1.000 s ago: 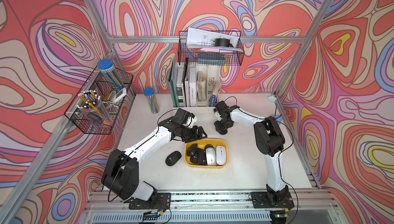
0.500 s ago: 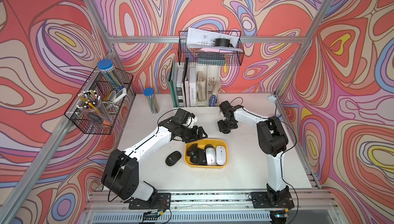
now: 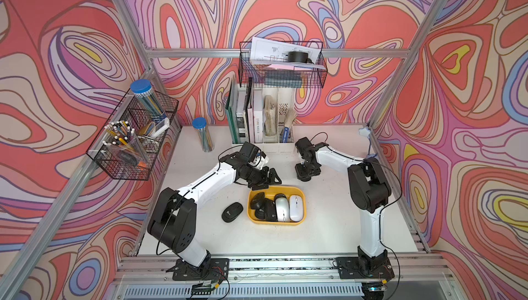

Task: Put the mouse in the storage box
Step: Pick up the mouse from the center of the board, then place the mouse in the storage box.

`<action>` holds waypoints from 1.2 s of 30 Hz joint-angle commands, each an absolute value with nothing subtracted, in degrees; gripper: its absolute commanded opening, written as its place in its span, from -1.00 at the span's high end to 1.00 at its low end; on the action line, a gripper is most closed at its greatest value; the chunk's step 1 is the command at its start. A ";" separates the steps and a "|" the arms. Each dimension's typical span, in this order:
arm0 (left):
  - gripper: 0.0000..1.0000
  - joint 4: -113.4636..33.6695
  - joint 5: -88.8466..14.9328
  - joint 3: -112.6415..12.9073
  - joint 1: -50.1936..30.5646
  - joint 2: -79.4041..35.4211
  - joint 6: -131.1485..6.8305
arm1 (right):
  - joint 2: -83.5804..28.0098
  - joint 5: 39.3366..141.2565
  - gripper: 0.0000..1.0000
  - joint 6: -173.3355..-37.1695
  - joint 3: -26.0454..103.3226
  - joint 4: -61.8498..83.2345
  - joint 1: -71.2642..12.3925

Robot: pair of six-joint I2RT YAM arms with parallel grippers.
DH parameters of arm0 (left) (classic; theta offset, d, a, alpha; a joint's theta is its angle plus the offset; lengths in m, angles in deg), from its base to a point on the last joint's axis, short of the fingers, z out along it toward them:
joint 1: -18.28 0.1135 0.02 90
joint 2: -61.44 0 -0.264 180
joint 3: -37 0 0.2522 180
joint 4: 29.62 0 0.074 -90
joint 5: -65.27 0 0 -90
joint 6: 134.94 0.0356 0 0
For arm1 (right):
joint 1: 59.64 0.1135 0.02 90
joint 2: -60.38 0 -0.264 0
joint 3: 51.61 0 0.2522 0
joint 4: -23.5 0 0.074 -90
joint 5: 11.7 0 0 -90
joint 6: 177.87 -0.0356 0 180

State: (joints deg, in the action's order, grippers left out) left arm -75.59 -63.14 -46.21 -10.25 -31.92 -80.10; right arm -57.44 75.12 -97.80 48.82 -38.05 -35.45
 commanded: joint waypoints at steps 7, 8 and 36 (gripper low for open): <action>-0.51 -75.35 -60.92 -52.65 -10.50 -37.94 -80.91 | -43.64 78.29 -0.09 -101.49 45.27 -40.37 -33.05; -0.51 -74.92 -60.19 -52.16 -10.47 -37.92 -81.27 | -42.52 78.27 -0.08 -101.83 44.95 -41.04 -32.43; -0.56 -77.40 -51.53 -29.56 1.37 -12.89 -83.92 | -39.94 73.84 -0.10 -110.94 42.39 -43.19 -6.32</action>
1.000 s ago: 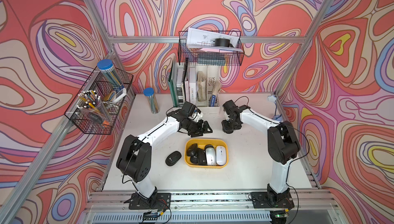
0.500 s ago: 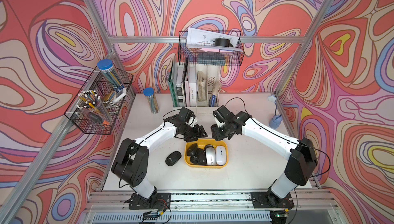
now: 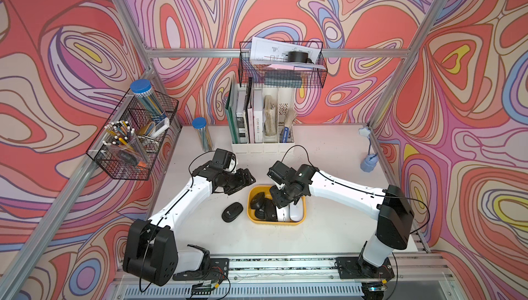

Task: Put the mouse in the storage box
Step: Place the mouse in the storage box.

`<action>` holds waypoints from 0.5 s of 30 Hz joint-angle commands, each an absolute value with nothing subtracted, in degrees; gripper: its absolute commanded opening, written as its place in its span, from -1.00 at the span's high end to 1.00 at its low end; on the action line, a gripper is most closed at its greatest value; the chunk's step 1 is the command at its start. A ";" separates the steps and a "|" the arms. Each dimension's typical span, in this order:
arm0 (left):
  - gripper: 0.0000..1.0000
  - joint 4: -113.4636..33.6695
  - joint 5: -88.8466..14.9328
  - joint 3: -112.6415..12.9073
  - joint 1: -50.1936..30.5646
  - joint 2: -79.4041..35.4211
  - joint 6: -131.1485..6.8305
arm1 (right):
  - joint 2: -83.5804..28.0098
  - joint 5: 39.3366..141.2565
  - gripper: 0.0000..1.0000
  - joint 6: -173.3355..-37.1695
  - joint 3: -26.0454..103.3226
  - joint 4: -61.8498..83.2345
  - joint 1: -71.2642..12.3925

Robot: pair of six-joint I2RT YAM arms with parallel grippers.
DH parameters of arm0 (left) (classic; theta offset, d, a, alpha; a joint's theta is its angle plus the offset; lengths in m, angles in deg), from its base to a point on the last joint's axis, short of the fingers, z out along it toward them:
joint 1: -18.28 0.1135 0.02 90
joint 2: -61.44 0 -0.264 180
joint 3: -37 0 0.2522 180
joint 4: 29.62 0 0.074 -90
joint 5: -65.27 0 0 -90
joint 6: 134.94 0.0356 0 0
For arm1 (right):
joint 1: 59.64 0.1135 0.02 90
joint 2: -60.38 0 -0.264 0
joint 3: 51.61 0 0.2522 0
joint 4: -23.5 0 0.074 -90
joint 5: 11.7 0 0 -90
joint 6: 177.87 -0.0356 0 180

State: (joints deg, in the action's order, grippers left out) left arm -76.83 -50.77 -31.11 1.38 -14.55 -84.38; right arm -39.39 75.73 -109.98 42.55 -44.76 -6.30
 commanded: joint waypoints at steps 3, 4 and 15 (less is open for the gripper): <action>-0.56 -75.99 -53.05 -28.29 1.32 -11.66 -84.19 | -40.78 74.30 -0.10 -110.56 43.21 -43.19 -6.33; -0.56 -76.92 -52.06 -28.43 1.33 -11.74 -84.00 | -42.51 74.26 -0.10 -110.37 43.51 -43.19 -6.32; -0.56 -80.66 -50.78 -28.01 1.42 -13.31 -82.78 | -46.46 73.25 -0.13 -108.64 46.49 -45.26 -6.13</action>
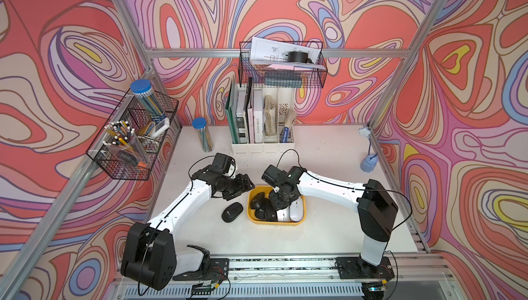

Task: Put the mouse in the storage box
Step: Place the mouse in the storage box.

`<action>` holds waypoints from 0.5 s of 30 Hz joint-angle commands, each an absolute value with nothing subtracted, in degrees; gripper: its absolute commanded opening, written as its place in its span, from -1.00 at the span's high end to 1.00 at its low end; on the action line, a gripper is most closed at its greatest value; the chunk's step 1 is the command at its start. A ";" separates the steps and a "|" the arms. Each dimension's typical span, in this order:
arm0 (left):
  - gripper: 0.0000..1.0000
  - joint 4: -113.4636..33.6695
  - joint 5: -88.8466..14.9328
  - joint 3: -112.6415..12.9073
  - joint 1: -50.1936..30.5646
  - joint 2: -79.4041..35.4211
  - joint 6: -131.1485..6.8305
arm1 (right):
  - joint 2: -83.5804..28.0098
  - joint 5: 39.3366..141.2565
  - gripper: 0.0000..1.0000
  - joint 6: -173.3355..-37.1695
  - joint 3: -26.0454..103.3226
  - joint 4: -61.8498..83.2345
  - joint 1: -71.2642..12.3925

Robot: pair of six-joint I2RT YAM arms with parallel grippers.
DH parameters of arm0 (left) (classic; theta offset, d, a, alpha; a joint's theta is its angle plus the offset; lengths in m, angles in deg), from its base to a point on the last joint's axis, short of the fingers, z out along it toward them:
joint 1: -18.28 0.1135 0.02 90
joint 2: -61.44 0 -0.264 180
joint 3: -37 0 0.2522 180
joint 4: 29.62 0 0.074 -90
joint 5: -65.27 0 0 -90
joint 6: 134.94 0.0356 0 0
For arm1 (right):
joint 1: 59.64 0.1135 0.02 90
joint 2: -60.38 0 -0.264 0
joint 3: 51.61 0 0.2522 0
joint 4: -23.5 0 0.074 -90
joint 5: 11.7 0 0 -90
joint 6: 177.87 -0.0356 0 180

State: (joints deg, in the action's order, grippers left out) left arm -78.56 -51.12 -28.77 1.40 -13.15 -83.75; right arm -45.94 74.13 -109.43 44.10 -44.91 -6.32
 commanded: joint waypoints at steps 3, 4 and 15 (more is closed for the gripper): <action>-0.56 -80.49 -51.09 -27.89 1.45 -13.36 -82.74 | -47.82 73.50 -0.16 -108.12 48.32 -46.63 -6.12; -0.56 -80.52 -51.00 -27.79 1.41 -13.36 -82.73 | -48.19 73.75 -0.18 -107.77 48.73 -46.91 -6.14; -0.56 -80.66 -51.30 -26.47 1.44 -11.96 -83.01 | -52.05 75.05 -0.25 -106.21 51.59 -48.88 -6.12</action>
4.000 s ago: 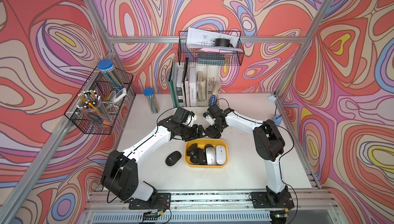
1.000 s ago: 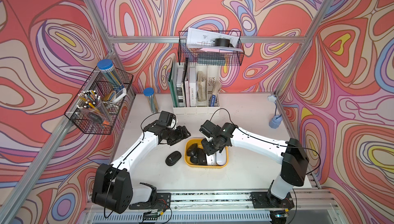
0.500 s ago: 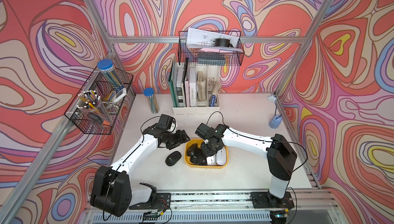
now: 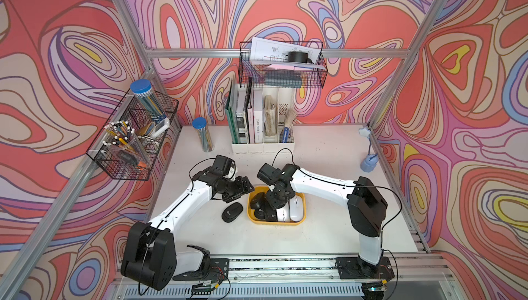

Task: Put the mouse in the storage box
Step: Place the mouse in the storage box.

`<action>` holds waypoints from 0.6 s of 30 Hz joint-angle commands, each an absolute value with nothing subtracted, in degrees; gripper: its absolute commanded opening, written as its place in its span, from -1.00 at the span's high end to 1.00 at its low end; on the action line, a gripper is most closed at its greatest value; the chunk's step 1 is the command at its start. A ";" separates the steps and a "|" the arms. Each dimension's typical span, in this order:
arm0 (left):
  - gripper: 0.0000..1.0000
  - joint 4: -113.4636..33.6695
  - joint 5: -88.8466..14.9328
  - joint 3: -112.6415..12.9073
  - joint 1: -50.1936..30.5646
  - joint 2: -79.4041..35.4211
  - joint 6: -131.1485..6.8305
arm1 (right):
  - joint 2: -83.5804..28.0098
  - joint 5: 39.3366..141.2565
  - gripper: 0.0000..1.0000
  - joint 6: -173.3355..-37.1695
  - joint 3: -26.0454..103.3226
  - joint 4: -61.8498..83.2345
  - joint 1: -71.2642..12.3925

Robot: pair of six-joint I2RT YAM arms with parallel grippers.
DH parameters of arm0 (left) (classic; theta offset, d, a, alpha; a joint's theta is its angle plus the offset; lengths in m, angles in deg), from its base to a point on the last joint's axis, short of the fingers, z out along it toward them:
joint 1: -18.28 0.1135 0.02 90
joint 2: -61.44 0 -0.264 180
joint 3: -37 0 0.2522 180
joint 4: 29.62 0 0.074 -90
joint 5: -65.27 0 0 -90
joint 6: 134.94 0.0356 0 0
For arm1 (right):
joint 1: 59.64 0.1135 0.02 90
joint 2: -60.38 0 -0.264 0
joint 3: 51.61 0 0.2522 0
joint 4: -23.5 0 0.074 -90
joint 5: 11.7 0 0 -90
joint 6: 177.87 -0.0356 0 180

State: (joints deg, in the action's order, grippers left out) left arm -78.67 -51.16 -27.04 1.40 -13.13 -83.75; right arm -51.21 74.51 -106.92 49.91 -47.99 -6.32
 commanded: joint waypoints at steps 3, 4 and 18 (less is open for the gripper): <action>-0.56 -81.07 -51.31 -26.76 1.38 -11.76 -82.87 | -53.02 74.53 -0.28 -106.05 52.55 -49.66 -6.12; -0.56 -81.15 -51.43 -26.77 1.45 -11.78 -82.74 | -53.16 74.39 -0.29 -105.93 52.79 -49.76 -6.16; -0.56 -84.31 -50.12 -28.00 1.49 -10.92 -81.24 | -52.26 72.98 -0.38 -106.34 53.63 -48.14 -6.16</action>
